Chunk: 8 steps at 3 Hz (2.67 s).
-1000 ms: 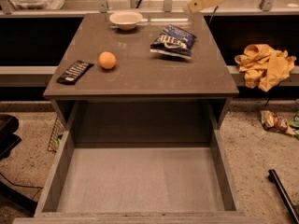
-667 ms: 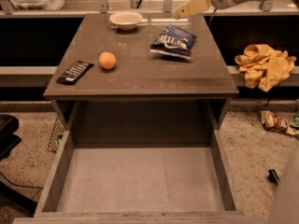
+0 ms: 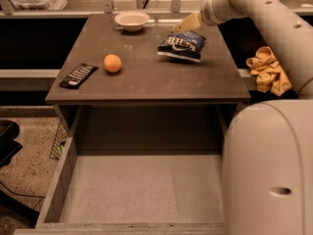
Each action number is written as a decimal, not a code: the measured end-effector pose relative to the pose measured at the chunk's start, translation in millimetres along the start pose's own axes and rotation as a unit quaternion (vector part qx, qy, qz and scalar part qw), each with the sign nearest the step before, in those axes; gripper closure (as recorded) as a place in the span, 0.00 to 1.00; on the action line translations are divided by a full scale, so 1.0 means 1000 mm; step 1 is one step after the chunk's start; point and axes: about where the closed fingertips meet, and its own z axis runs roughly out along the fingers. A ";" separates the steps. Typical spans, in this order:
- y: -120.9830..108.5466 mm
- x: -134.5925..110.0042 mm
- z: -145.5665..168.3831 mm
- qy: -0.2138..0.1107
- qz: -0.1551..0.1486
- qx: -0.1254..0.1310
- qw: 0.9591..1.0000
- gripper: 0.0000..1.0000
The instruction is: Place blue chip bag into top drawer
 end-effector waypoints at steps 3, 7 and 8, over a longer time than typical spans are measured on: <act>0.102 0.005 0.068 -0.002 0.078 -0.176 0.981 0.45; 0.103 0.009 0.072 0.005 0.074 -0.171 0.982 1.00; 0.089 -0.002 0.040 0.010 0.049 -0.149 0.988 1.00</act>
Offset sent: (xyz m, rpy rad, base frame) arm -0.0029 0.1229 -0.0591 0.3356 0.2486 0.2415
